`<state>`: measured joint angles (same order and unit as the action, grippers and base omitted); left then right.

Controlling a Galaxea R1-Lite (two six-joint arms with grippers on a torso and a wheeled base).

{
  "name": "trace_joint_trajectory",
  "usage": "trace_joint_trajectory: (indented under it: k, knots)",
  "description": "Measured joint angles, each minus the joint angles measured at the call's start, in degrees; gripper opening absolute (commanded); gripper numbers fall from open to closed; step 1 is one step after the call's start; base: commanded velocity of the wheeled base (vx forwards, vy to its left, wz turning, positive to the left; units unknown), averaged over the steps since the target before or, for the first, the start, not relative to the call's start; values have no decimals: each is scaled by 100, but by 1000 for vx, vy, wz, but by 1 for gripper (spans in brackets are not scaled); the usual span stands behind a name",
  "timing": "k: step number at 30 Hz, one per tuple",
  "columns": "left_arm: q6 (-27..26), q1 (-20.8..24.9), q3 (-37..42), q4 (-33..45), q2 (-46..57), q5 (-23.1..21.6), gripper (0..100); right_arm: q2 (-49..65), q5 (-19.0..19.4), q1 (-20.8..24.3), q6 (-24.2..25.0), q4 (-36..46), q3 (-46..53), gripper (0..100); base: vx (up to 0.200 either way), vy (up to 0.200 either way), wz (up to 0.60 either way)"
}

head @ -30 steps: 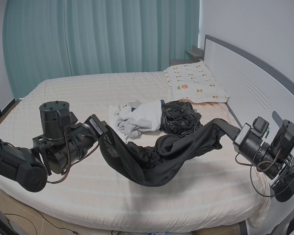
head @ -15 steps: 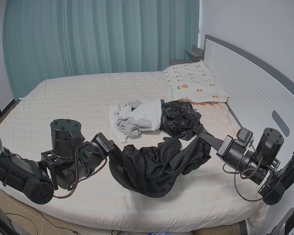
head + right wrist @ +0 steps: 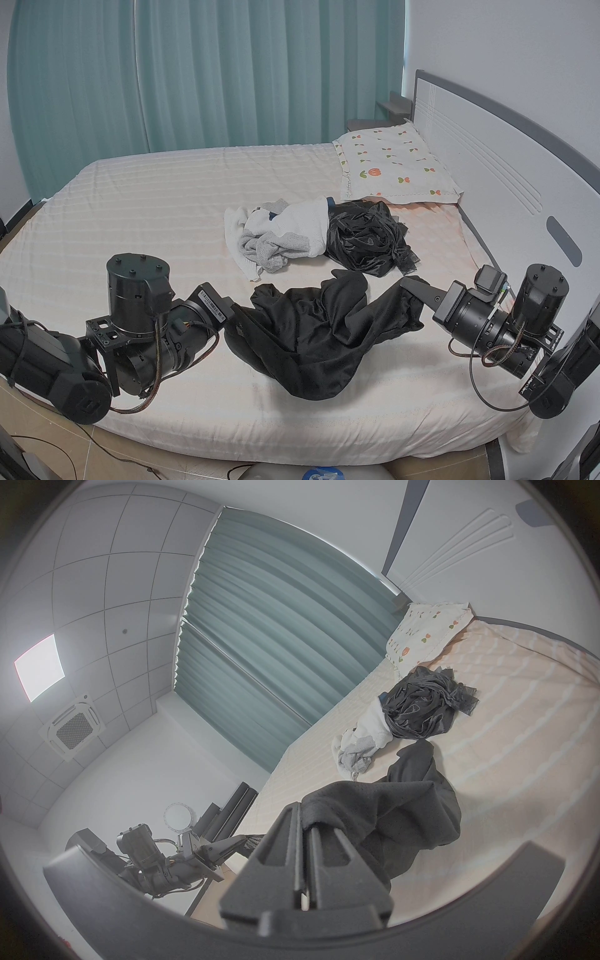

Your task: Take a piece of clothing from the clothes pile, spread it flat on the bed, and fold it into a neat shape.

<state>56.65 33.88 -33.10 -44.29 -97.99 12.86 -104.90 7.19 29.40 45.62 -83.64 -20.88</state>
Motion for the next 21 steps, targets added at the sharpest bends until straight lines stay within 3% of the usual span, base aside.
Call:
trace_joint_trajectory:
  k: [21]
  knots:
    - [-13, -310, 16, -13, 223, -46, 0, 115, -246, 185, -49, 35, -30, 0, 0, 200, 0]
